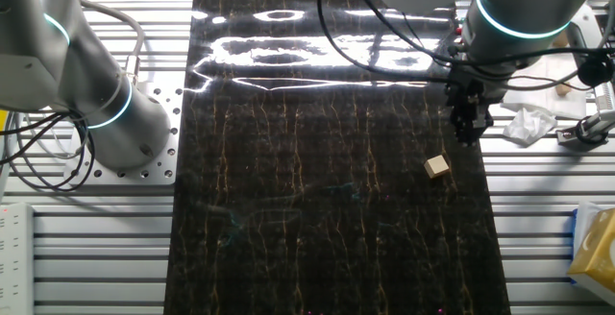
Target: Hold a small block with the gripper and sweep it from left to right on the table
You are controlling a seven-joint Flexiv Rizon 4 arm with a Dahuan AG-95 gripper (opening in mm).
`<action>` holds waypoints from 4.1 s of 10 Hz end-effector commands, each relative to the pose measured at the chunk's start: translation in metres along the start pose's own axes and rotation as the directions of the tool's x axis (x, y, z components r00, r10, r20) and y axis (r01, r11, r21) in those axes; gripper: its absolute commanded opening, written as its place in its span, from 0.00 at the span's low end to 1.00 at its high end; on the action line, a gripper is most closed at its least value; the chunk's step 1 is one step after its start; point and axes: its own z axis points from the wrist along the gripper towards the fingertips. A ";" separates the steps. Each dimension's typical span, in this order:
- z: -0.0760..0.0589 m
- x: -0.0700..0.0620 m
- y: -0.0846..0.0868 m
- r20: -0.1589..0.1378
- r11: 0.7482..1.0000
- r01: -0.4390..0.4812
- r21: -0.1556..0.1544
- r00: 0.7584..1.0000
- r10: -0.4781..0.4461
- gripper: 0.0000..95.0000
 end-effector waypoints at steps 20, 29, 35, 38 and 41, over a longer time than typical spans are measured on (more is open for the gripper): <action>0.022 -0.006 -0.010 0.011 1.000 -0.007 -0.016 1.000 0.007 0.60; 0.032 -0.007 -0.011 0.023 1.000 -0.012 -0.020 1.000 0.012 0.60; 0.036 -0.007 -0.012 0.020 1.000 -0.015 -0.021 1.000 0.015 0.60; 0.036 -0.007 -0.011 0.021 1.000 -0.016 -0.019 1.000 0.017 0.60; 0.037 -0.007 -0.009 0.015 1.000 -0.026 -0.011 1.000 0.026 0.60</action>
